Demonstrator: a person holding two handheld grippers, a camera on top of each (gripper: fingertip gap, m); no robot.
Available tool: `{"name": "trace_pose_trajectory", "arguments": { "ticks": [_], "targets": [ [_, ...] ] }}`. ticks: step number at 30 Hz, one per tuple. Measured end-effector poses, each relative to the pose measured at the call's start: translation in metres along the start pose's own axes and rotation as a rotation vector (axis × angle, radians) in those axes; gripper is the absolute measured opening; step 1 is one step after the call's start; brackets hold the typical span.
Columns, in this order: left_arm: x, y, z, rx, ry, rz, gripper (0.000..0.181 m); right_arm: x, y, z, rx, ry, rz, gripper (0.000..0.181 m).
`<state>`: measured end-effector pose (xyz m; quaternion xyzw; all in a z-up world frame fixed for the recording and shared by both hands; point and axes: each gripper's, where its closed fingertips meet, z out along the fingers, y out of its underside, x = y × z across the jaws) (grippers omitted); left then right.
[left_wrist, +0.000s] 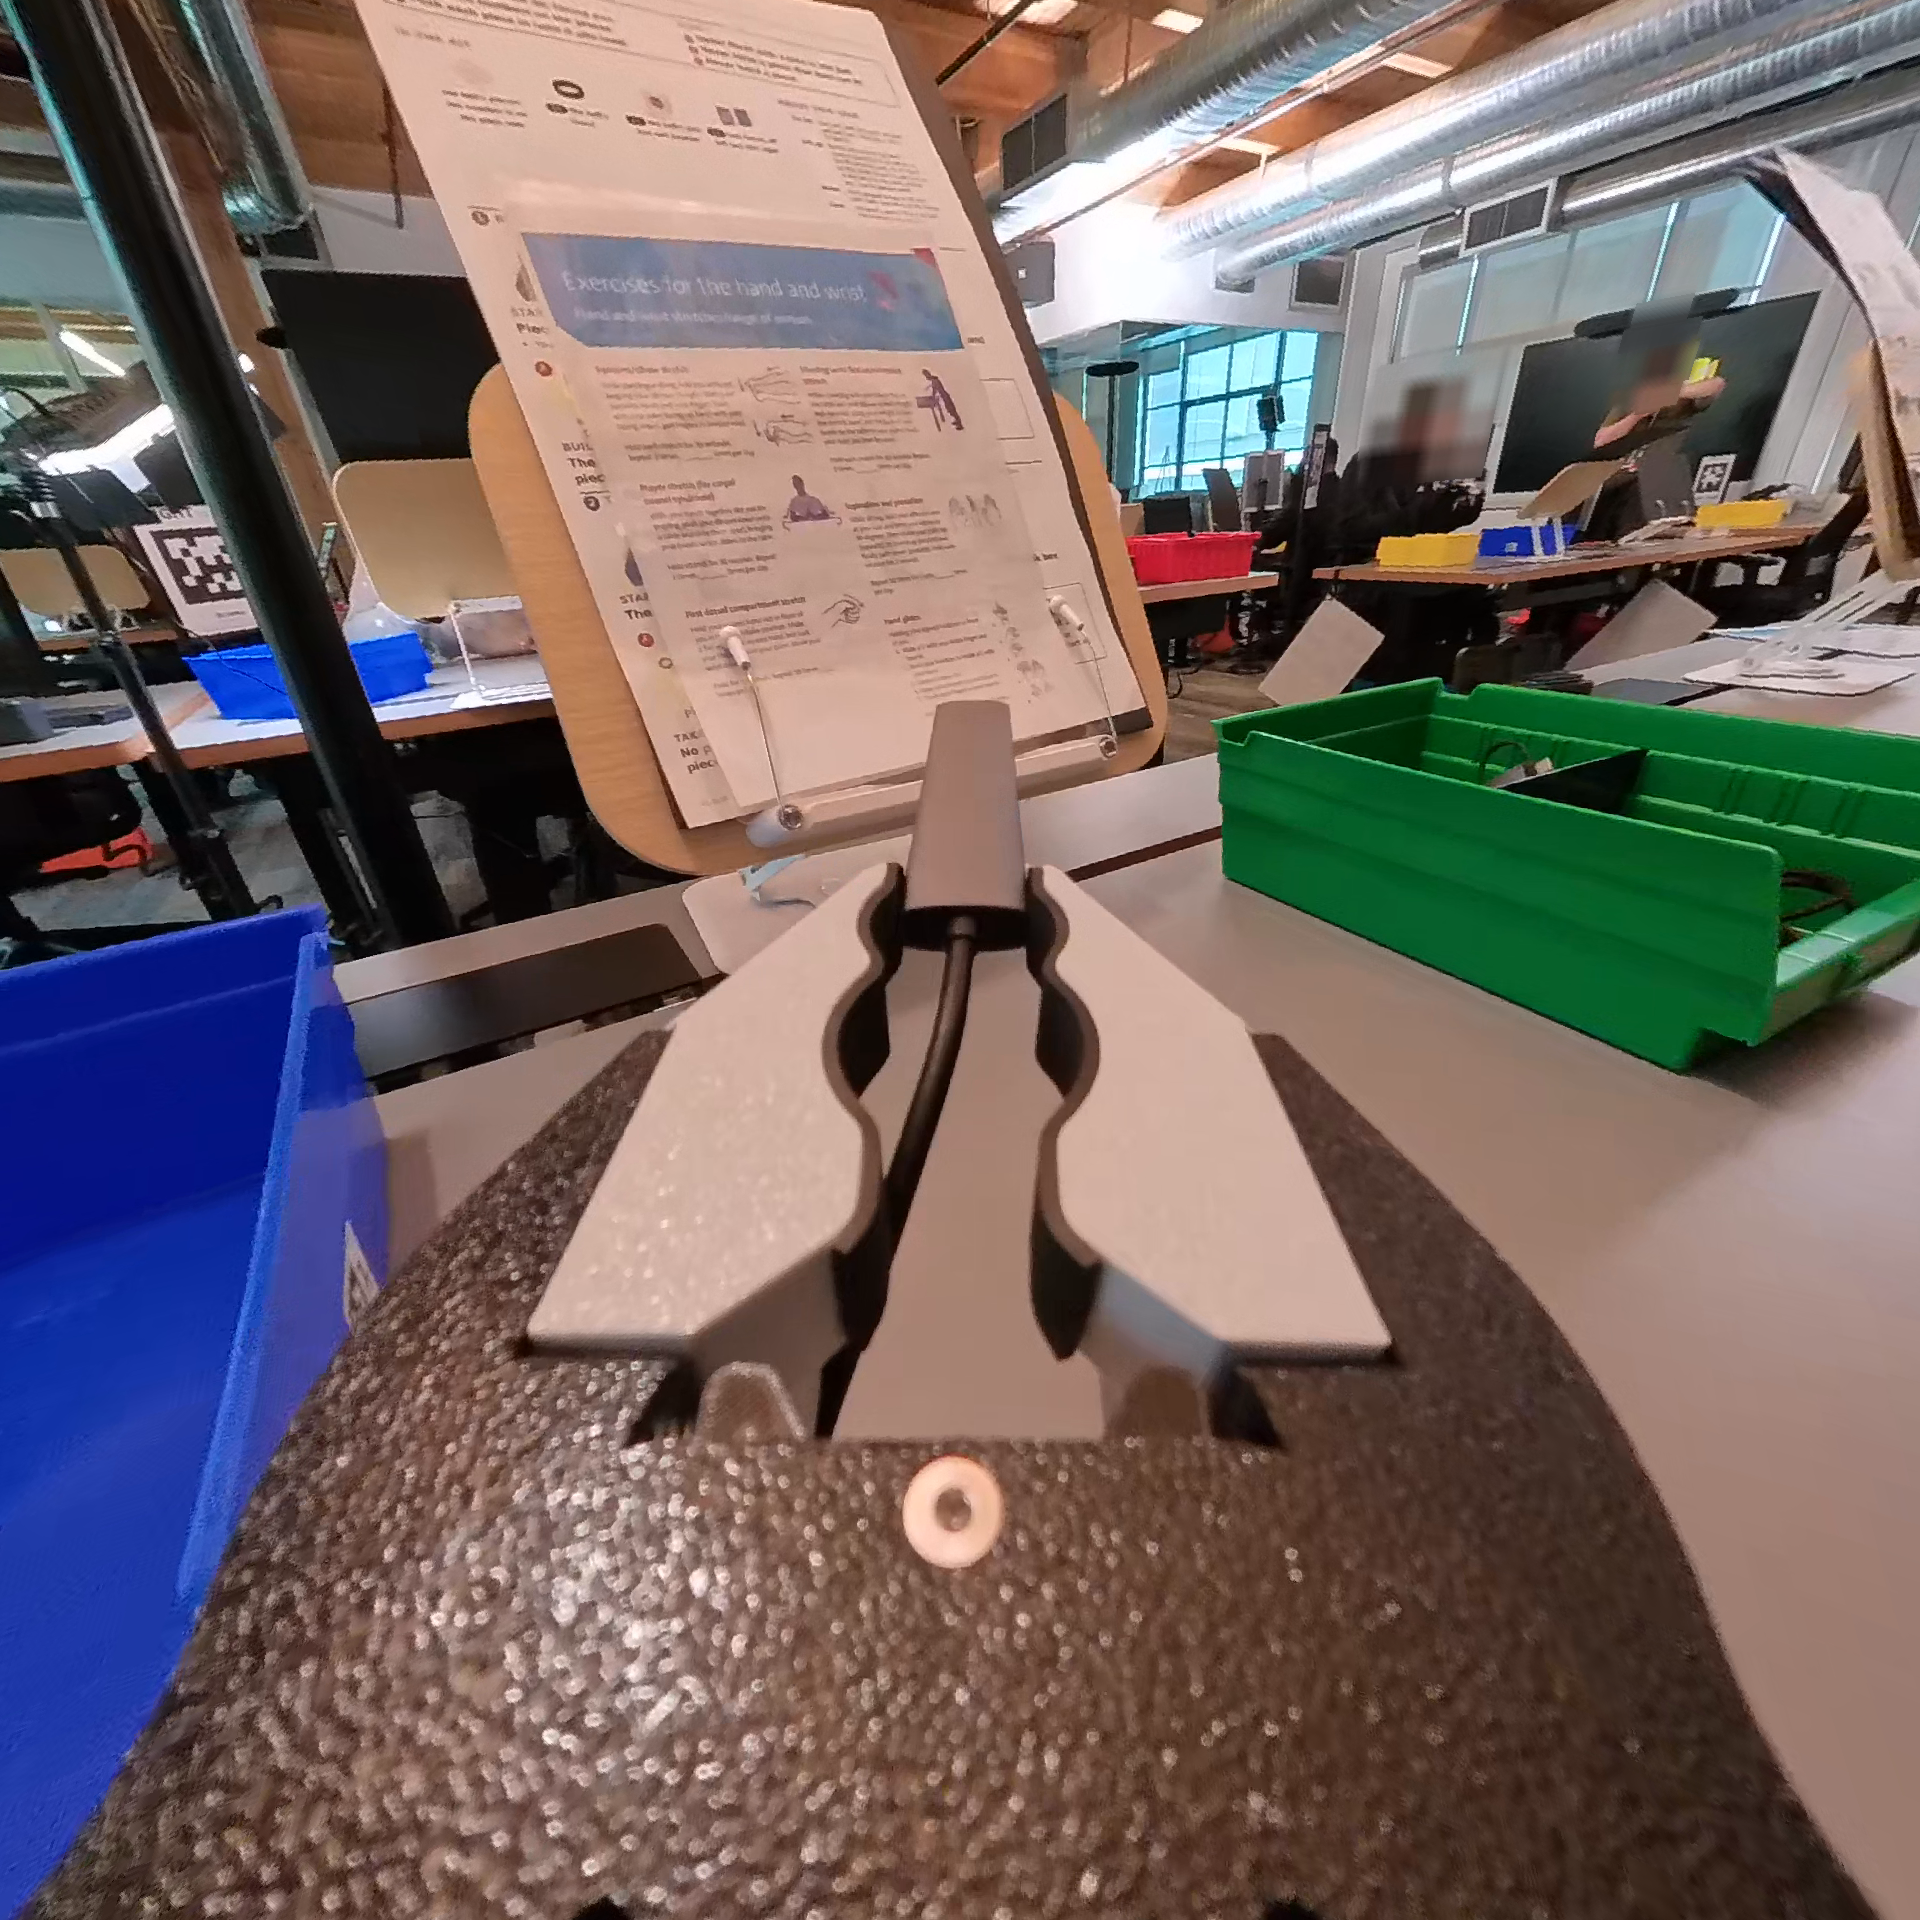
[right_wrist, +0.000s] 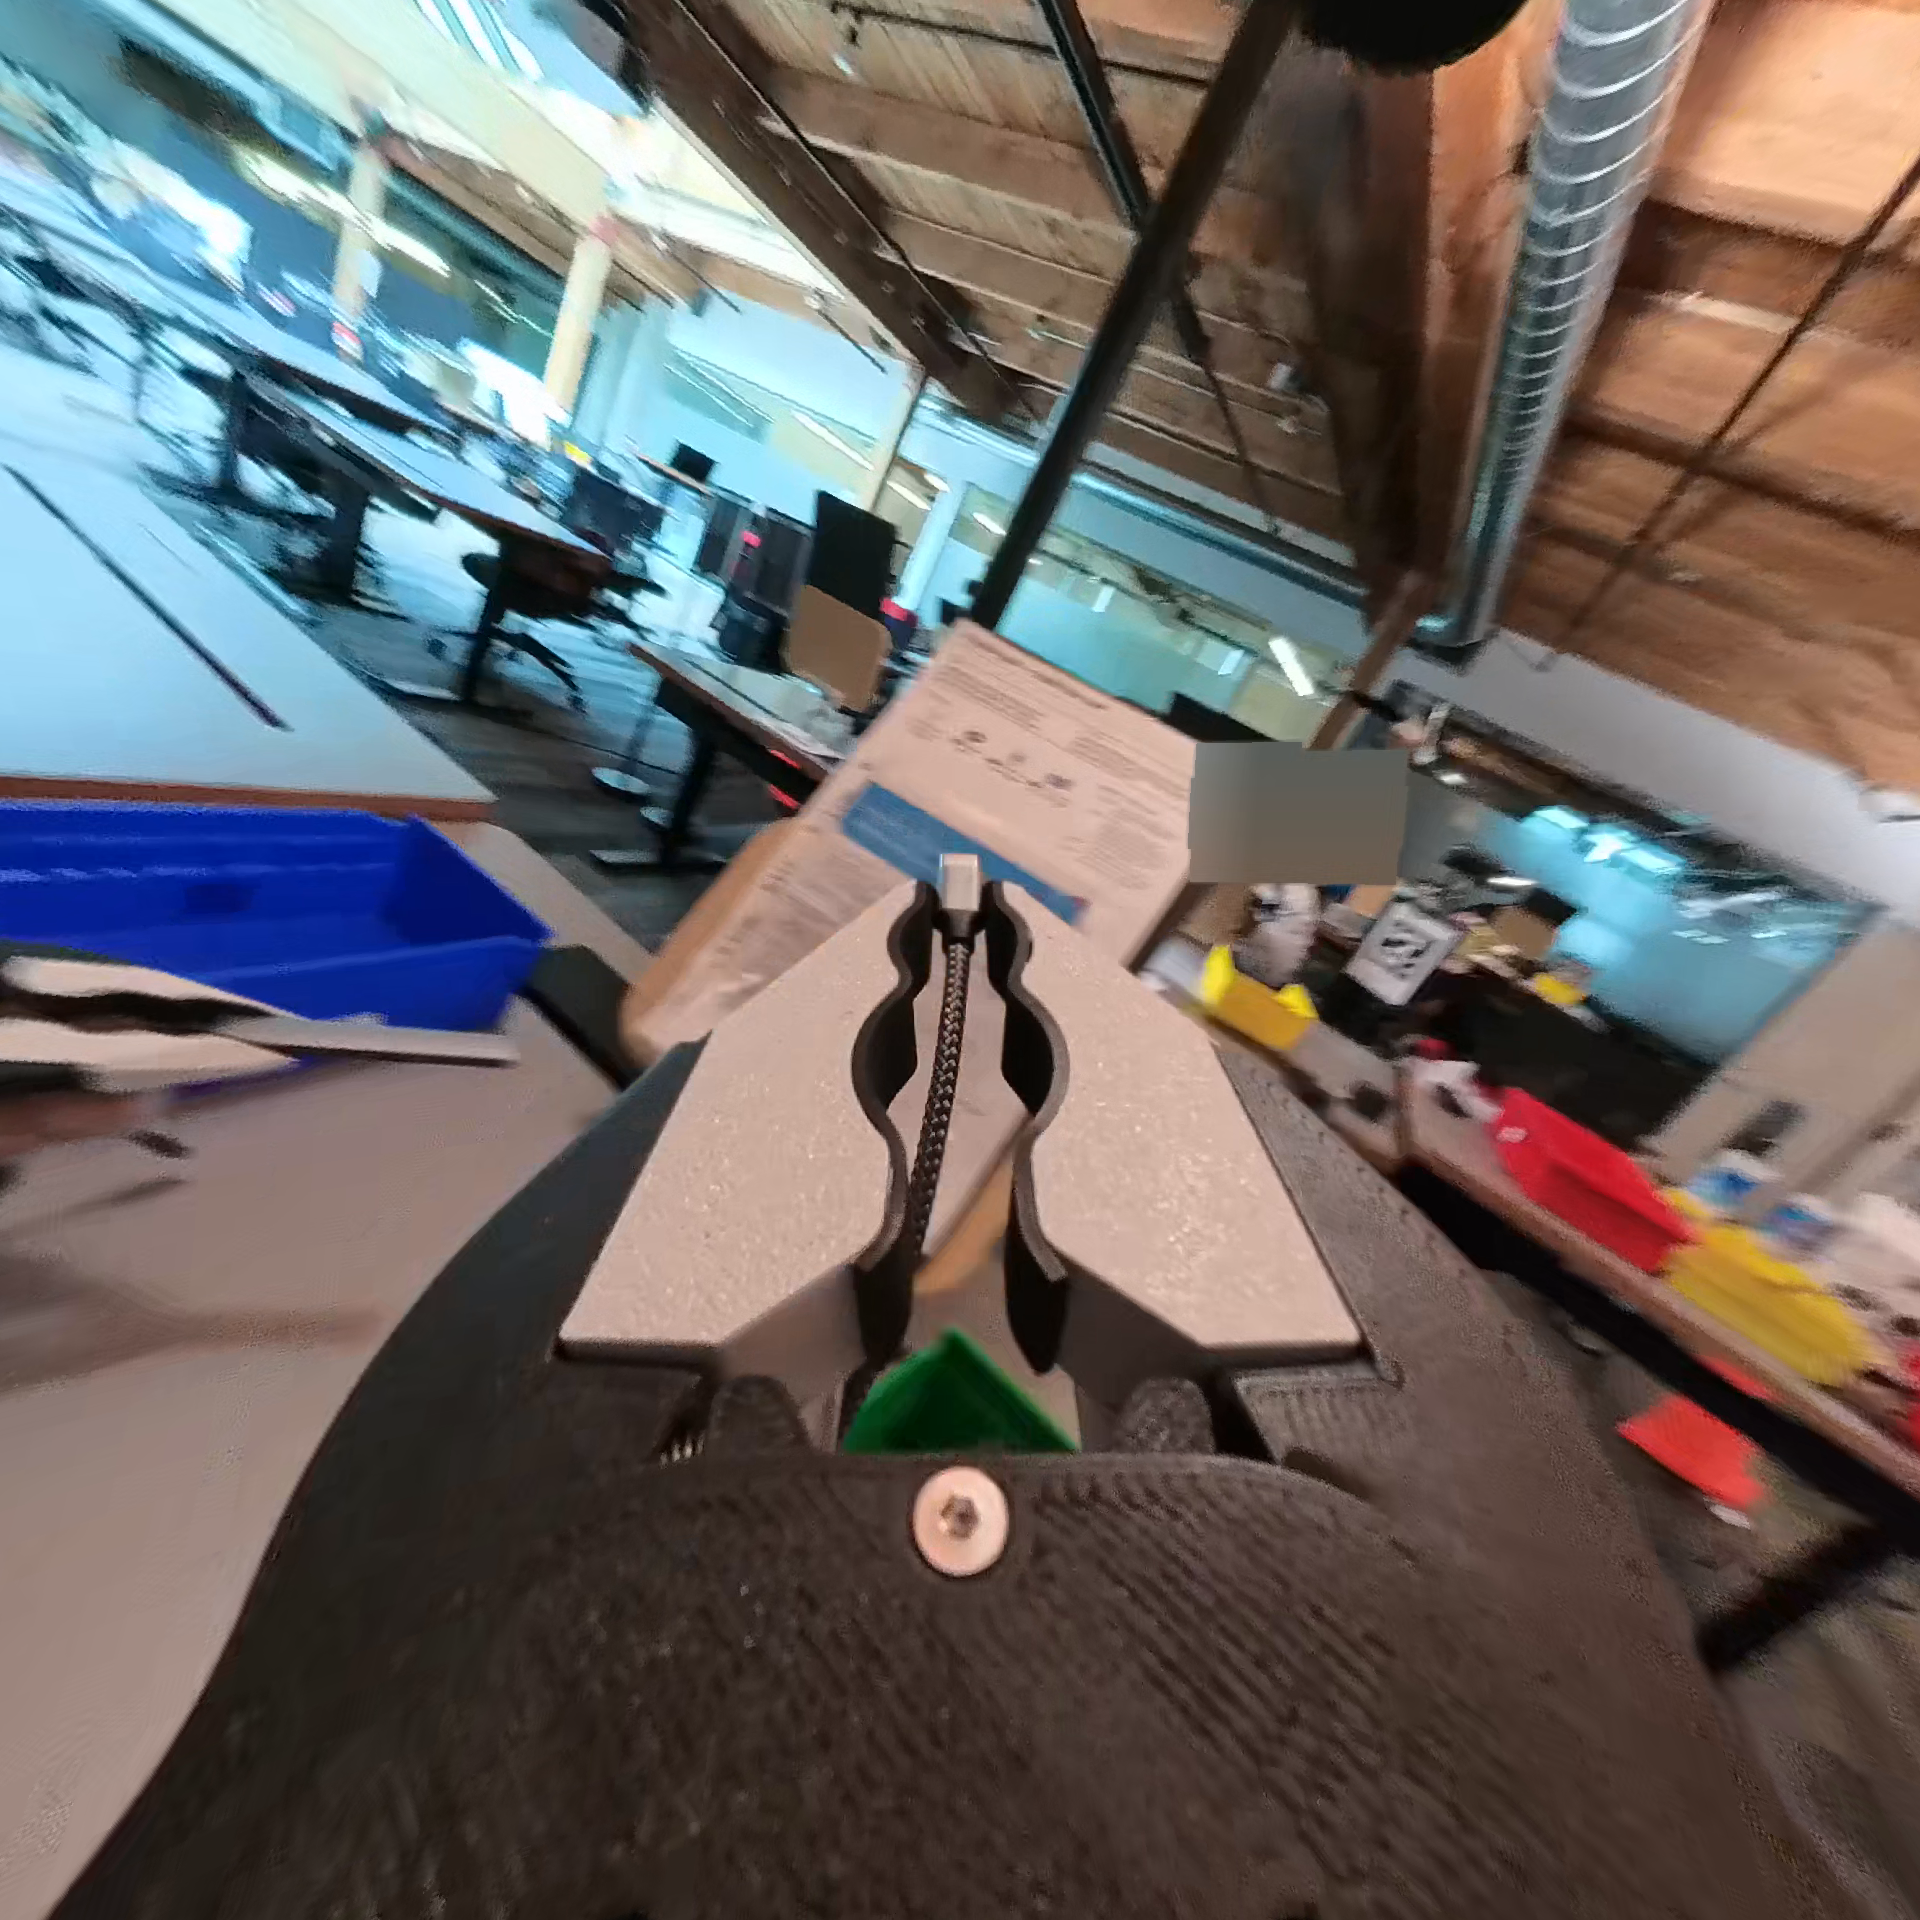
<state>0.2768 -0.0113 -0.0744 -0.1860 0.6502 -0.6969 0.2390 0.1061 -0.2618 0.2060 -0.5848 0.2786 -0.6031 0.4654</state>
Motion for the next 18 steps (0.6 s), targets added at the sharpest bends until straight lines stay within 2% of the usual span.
{"name": "trace_pose_trajectory", "arguments": {
  "ticks": [2, 5, 10, 12, 18],
  "targets": [
    [0.003, 0.001, 0.001, -0.004, 0.015, -0.003, 0.021, 0.027, 0.010, 0.003, -0.024, 0.035, -0.018, 0.008],
    [0.002, 0.002, 0.002, -0.009, 0.014, 0.000, 0.021, 0.043, 0.031, 0.009, -0.036, 0.031, 0.095, 0.008],
    [0.001, 0.004, 0.002, -0.014, 0.019, -0.016, 0.021, 0.068, 0.066, 0.020, -0.121, 0.175, 0.010, 0.008],
    [0.002, 0.005, 0.002, -0.018, 0.025, -0.019, 0.021, 0.064, 0.090, 0.027, -0.171, 0.187, 0.006, 0.008],
    [0.005, 0.004, 0.002, -0.017, 0.041, -0.024, 0.021, 0.004, 0.182, 0.035, -0.344, 0.025, 0.060, 0.009]
  ]
}}
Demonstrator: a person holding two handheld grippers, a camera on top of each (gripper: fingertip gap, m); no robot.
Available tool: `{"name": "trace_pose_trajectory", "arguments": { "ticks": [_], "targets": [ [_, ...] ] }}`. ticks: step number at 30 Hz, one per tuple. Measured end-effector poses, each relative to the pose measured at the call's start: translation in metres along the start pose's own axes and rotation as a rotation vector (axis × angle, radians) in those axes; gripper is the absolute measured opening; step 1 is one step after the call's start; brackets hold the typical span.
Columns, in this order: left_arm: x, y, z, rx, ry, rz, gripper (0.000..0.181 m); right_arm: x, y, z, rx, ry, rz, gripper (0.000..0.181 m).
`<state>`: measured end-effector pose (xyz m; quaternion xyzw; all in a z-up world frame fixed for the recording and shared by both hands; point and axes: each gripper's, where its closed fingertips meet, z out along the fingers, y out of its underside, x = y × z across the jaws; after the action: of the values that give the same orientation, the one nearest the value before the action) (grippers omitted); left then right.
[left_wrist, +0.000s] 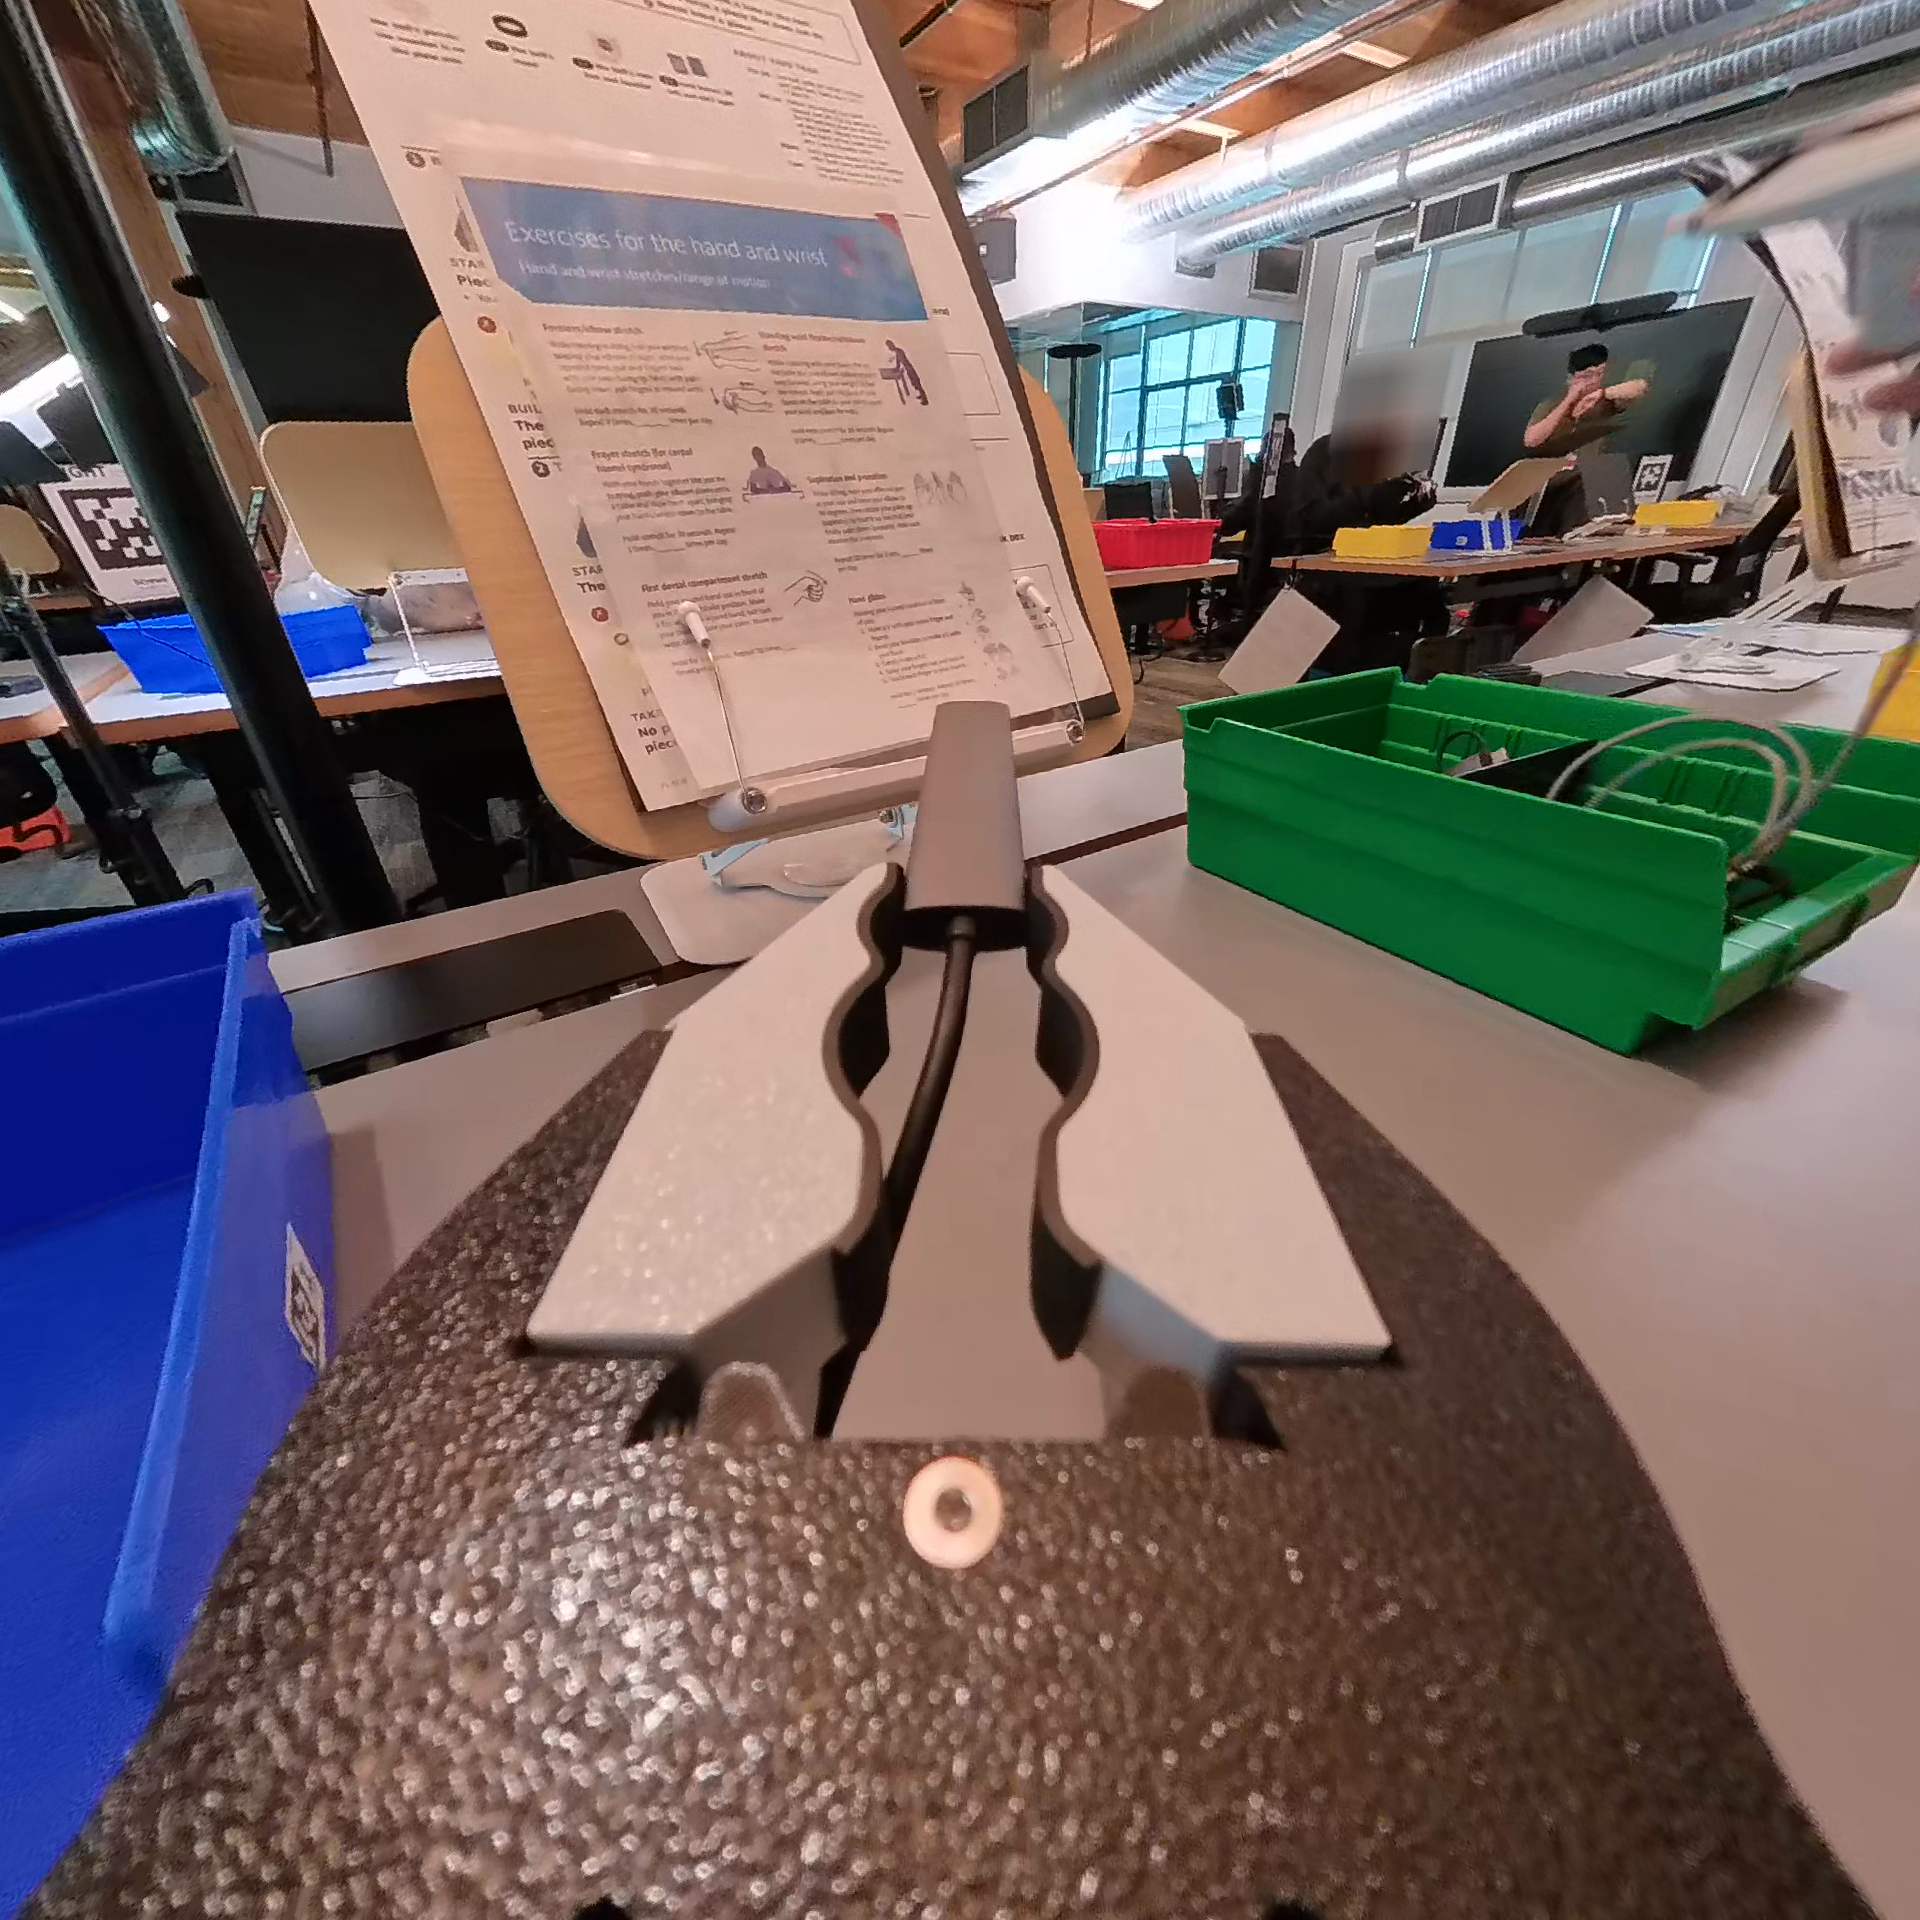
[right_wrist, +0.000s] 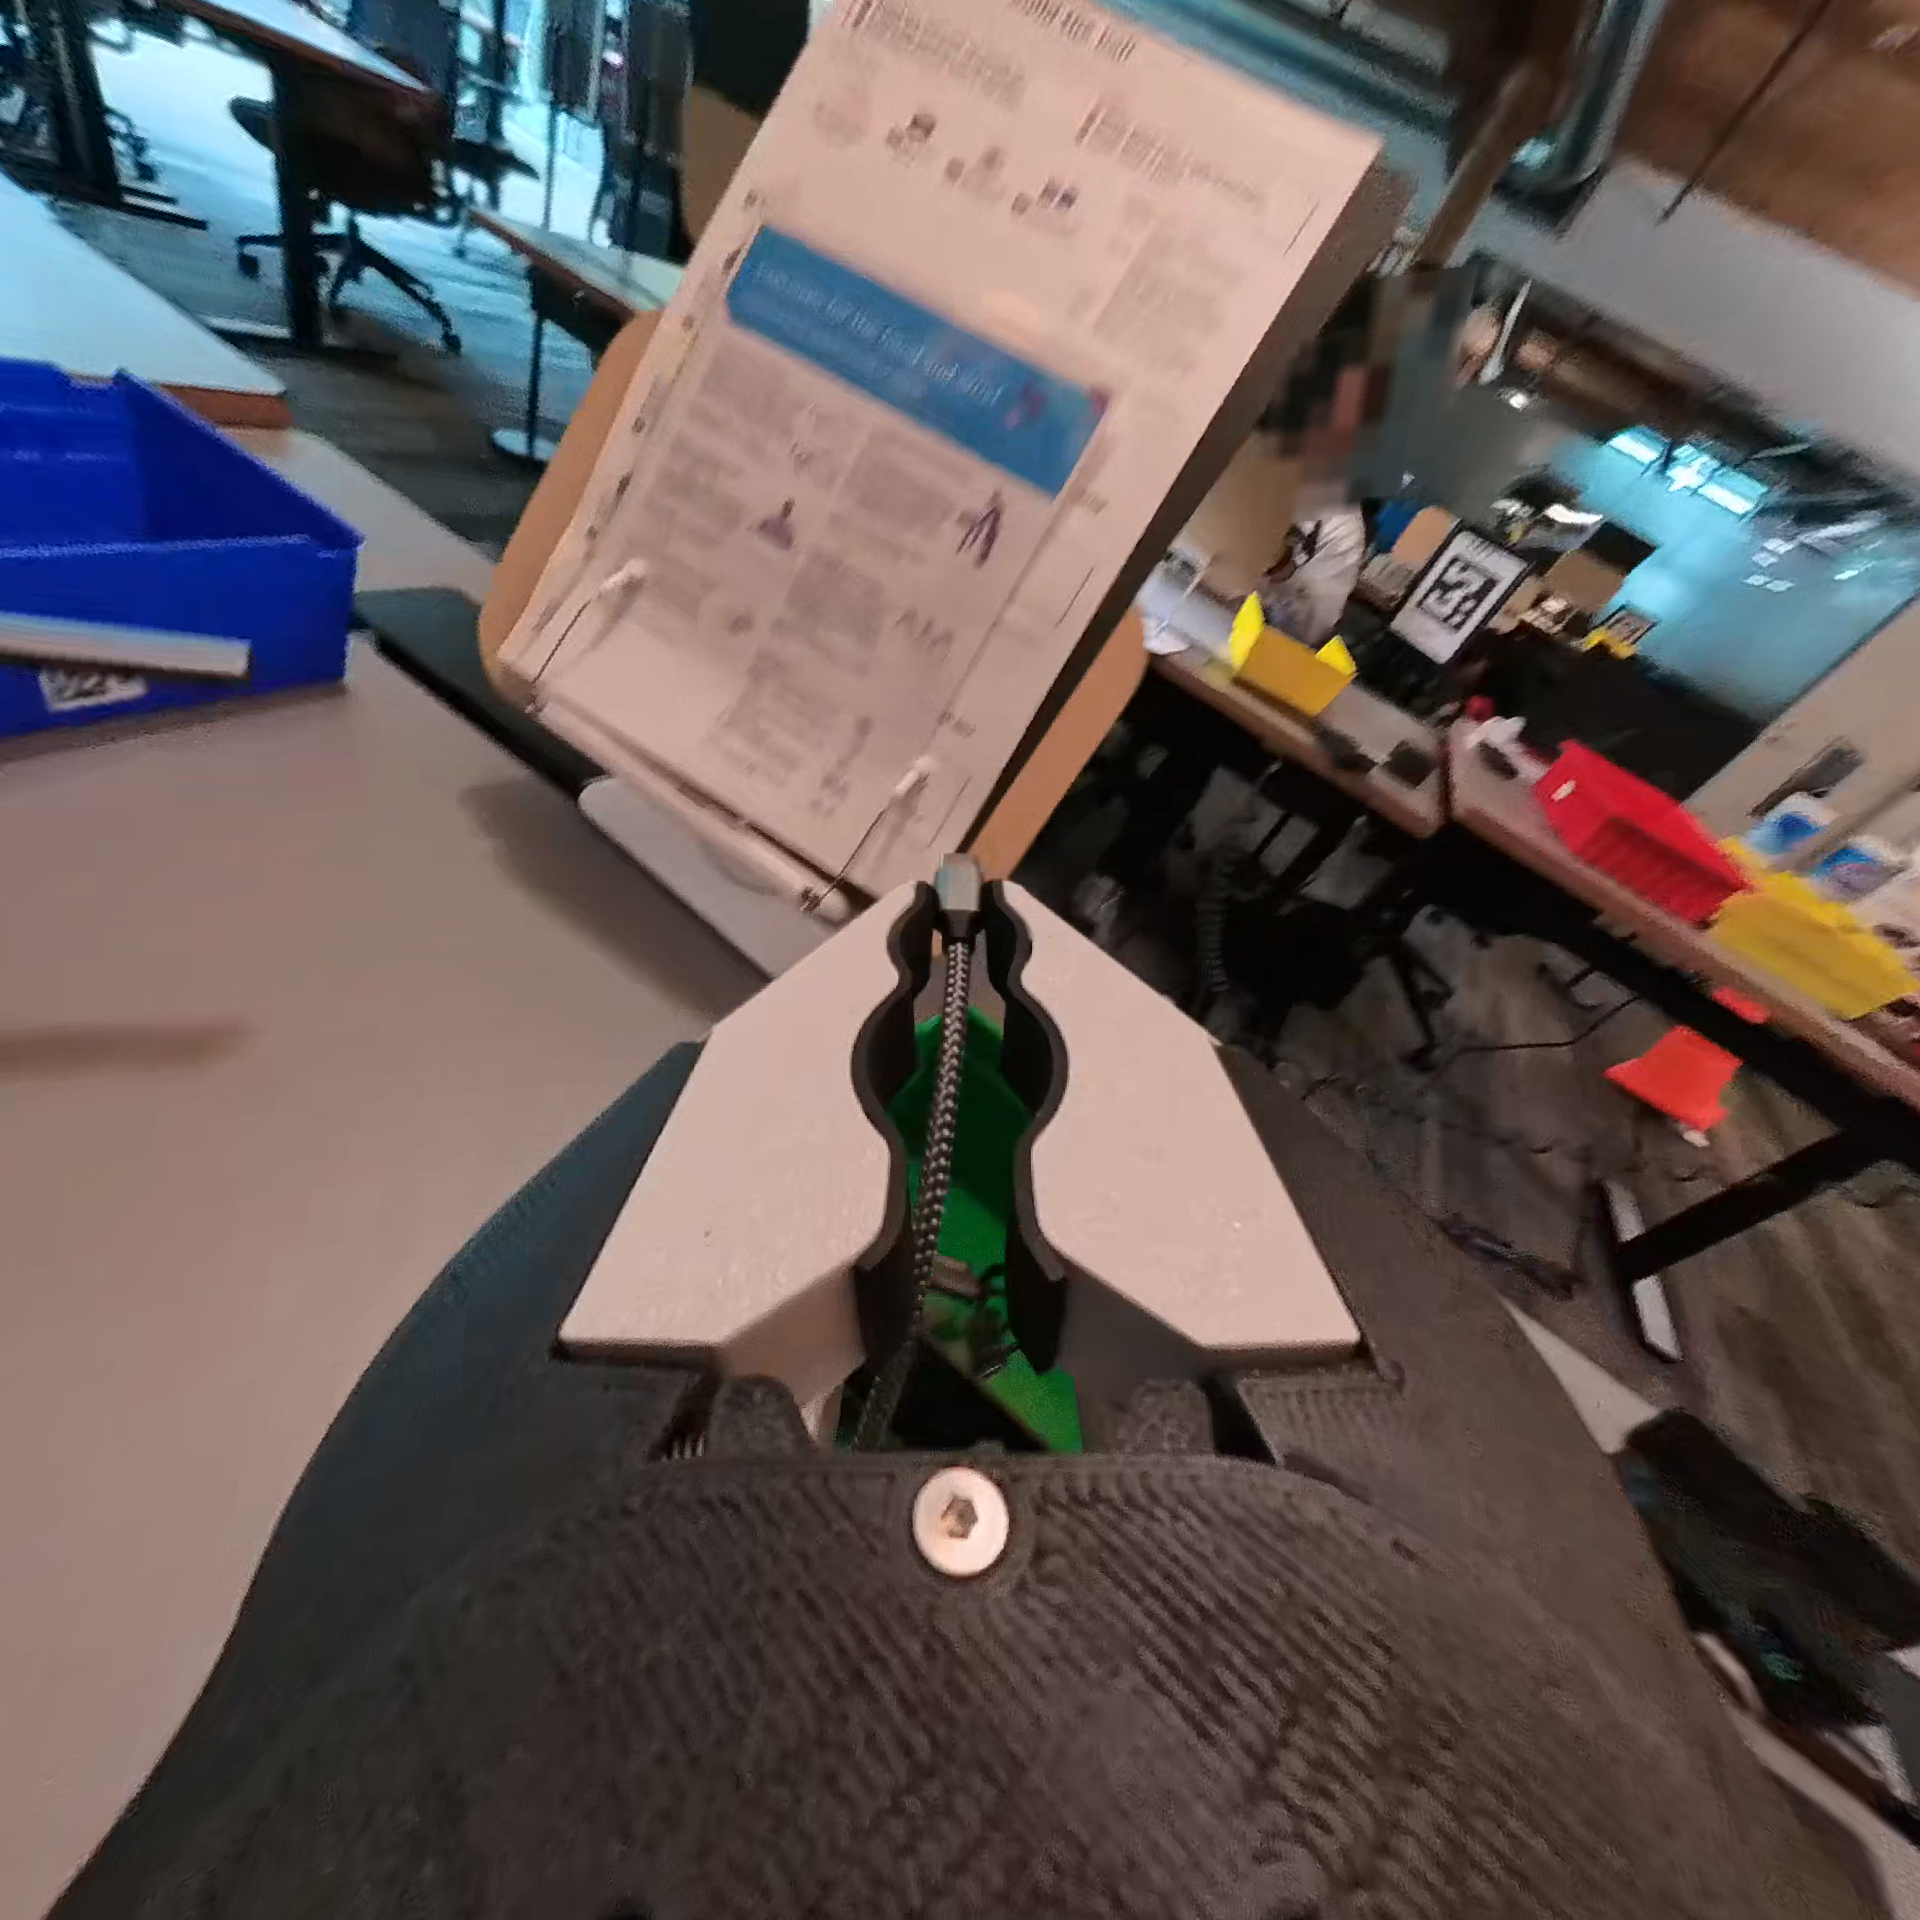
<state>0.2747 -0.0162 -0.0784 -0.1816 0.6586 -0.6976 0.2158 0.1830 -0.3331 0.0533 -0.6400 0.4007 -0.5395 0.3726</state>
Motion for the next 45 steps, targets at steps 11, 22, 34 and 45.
{"name": "trace_pose_trajectory", "arguments": {
  "ticks": [11, 22, 34, 45],
  "targets": [
    [0.003, 0.000, 0.001, -0.002, 0.019, -0.006, 0.021, -0.051, 0.199, 0.008, -0.748, -0.223, -0.468, 0.009],
    [0.008, 0.004, 0.003, -0.020, 0.048, -0.013, 0.021, -0.017, 0.112, 0.018, -0.525, -0.132, -0.238, 0.106],
    [0.088, -0.030, -0.018, 0.201, 0.526, 0.044, 0.021, -0.248, 0.022, 0.000, -0.223, -0.883, 0.703, 0.105],
    [0.154, -0.010, -0.044, 0.234, 0.829, 0.390, 0.021, -0.299, 0.021, -0.033, -0.293, -1.305, 1.157, 0.063]
  ]
}}
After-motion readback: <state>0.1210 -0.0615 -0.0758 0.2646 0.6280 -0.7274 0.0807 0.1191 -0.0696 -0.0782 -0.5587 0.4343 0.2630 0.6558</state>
